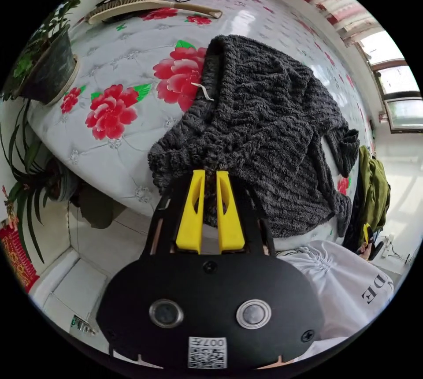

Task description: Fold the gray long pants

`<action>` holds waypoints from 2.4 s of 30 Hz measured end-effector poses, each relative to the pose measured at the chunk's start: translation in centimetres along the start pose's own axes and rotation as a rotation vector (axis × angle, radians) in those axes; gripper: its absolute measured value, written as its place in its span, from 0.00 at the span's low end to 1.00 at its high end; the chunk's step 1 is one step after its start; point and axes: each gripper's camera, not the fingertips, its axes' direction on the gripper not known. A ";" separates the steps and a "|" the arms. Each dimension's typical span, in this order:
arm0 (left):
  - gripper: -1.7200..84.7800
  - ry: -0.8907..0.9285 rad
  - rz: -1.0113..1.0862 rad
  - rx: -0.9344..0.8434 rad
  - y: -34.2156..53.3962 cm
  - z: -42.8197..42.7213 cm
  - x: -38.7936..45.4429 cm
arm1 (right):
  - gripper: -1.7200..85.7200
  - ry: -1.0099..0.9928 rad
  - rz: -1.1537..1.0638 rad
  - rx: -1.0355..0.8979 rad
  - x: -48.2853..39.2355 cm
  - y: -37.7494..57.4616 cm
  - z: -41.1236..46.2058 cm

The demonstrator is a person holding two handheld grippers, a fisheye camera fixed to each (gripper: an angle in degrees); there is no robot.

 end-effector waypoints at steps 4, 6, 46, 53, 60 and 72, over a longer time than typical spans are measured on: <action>0.08 -0.053 -0.002 0.128 1.6 -3.8 0.6 | 0.11 0.064 -0.277 -0.073 -4.2 2.6 3.6; 0.08 -0.085 0.004 0.176 2.2 -5.6 1.1 | 0.12 0.077 -0.442 -0.113 -6.8 4.4 5.7; 0.07 -0.048 -0.007 0.076 -0.5 3.9 5.5 | 0.18 0.041 -0.244 -0.225 -8.7 -2.0 19.3; 0.03 -0.082 0.018 0.053 -0.7 6.2 3.9 | 0.09 0.377 -0.453 -0.234 -11.9 -0.7 25.5; 0.02 -0.145 0.067 0.070 -0.7 6.5 3.5 | 0.07 0.165 -0.266 -0.006 -2.1 4.2 10.5; 0.01 -0.023 0.609 0.102 2.7 2.9 17.7 | 0.02 0.039 -0.262 -0.071 -12.2 8.6 14.5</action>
